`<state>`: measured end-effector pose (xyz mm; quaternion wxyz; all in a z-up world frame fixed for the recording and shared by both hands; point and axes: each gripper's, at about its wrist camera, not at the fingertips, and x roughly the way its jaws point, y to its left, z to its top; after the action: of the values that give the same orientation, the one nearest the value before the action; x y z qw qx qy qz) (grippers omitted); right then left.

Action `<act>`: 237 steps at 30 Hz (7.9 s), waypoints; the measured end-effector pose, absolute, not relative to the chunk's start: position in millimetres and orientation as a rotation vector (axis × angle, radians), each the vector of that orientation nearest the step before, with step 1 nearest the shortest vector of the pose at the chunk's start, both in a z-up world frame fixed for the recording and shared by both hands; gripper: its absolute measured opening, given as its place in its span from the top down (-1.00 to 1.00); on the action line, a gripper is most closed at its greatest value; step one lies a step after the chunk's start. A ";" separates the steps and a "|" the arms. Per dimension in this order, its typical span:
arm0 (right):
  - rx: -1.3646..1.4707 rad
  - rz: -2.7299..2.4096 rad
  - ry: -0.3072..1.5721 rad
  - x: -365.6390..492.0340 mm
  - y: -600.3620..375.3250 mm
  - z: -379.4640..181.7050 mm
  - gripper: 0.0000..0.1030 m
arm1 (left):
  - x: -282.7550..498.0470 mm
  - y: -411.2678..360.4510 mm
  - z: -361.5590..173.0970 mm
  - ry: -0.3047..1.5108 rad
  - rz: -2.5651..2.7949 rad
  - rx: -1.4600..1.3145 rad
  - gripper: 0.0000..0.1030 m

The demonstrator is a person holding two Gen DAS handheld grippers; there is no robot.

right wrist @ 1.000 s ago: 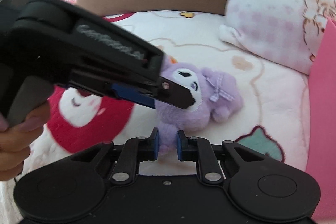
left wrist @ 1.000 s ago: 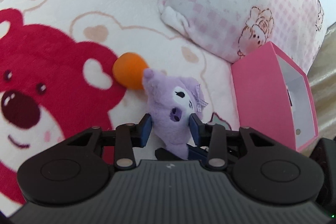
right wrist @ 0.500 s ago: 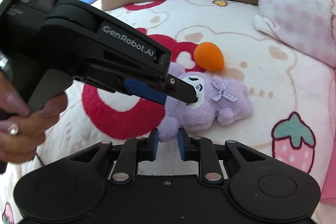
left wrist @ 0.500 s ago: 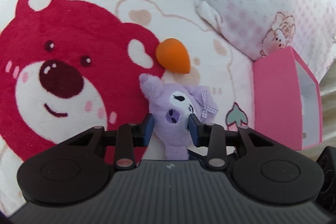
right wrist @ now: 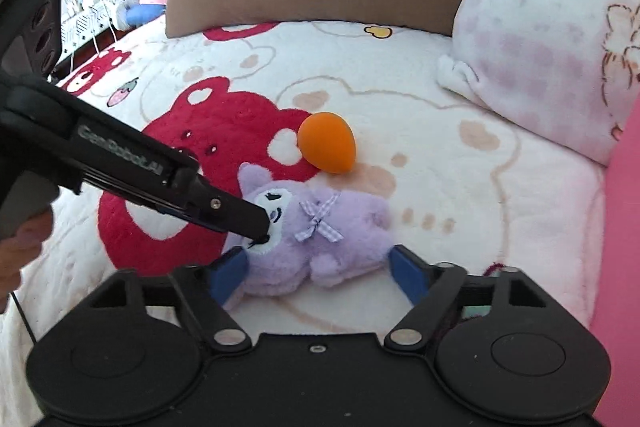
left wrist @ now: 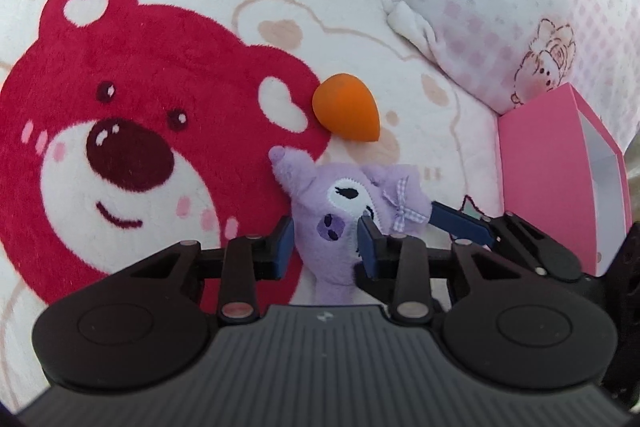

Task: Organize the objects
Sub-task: 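Close the left tool on the purple plush toy's head, then lift and carry the purple plush toy with the left tool over the pink box, then lower the plush toy into the pink box beside the yarn ball, then open the left tool and withdraw it from the pink box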

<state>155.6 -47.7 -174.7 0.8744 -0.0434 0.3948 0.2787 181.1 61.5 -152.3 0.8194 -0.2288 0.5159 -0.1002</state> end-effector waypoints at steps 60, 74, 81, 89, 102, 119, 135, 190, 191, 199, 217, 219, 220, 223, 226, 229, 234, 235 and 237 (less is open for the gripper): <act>-0.220 0.566 0.797 93.3 -26.7 -134.0 -0.75 | 110.7 38.7 -110.5 0.967 -0.271 -0.451 0.36; -0.171 0.517 0.805 49.5 -42.1 -102.1 -0.76 | 75.2 20.6 -76.2 0.948 -0.320 -0.386 0.35; -0.154 0.497 0.819 33.5 -50.5 -81.3 -0.74 | 56.0 6.8 -57.6 0.953 -0.345 -0.331 0.35; -0.139 0.447 0.795 18.4 -76.0 -51.2 -0.64 | 43.4 -12.8 -37.7 0.959 -0.406 -0.345 0.35; -0.123 0.361 0.756 5.7 -114.5 -16.5 -0.60 | 41.3 -60.2 -3.4 0.930 -0.483 -0.286 0.34; -0.093 0.225 0.703 37.2 -183.9 13.5 -0.43 | 103.2 -143.3 31.9 0.909 -0.565 -0.207 0.32; -0.031 0.170 0.758 118.7 -235.9 -31.3 -0.22 | 196.2 -215.4 6.2 0.982 -0.540 -0.107 0.31; -0.126 0.218 0.970 201.4 -238.1 -102.5 0.26 | 240.7 -209.8 -43.8 1.038 -0.443 -0.146 0.23; -0.113 0.220 0.974 201.1 -239.3 -102.1 0.25 | 239.9 -207.3 -43.3 1.035 -0.443 -0.157 0.23; -0.125 0.225 0.955 180.9 -240.7 -89.1 0.21 | 229.2 -202.2 -40.6 1.051 -0.480 -0.162 0.22; -0.046 0.222 0.892 103.9 -234.9 -31.8 0.09 | 168.8 -179.3 4.3 1.047 -0.534 -0.127 -0.05; -0.071 0.212 0.891 95.9 -231.0 -26.3 0.07 | 159.4 -176.8 11.1 1.038 -0.545 -0.121 -0.08; -0.075 0.206 0.894 92.2 -230.1 -23.6 0.07 | 154.5 -175.3 14.2 1.037 -0.544 -0.120 -0.10; -0.068 0.192 0.917 83.4 -229.4 -17.2 0.07 | 142.6 -168.8 22.4 1.038 -0.548 -0.125 -0.12; -0.085 0.181 0.913 72.1 -226.4 -9.3 0.02 | 130.9 -160.2 29.8 1.039 -0.544 -0.128 -0.17; -0.099 0.173 0.906 60.1 -221.7 1.2 -0.26 | 117.8 -152.7 36.9 1.032 -0.535 -0.123 -0.23; -0.157 0.186 0.879 40.7 -208.9 18.2 -0.40 | 97.3 -144.3 42.3 1.051 -0.557 -0.114 -0.28; -0.159 0.185 0.874 37.1 -206.8 21.2 -0.44 | 93.4 -142.7 42.5 1.055 -0.559 -0.114 -0.28; -0.161 0.188 0.870 31.1 -203.3 25.8 -0.51 | 87.3 -139.5 42.6 1.061 -0.561 -0.119 -0.28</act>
<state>31.1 -203.3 25.8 0.8995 -0.0777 0.4203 0.0908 87.3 -139.5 42.6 0.8236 -0.0558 0.4989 -0.2640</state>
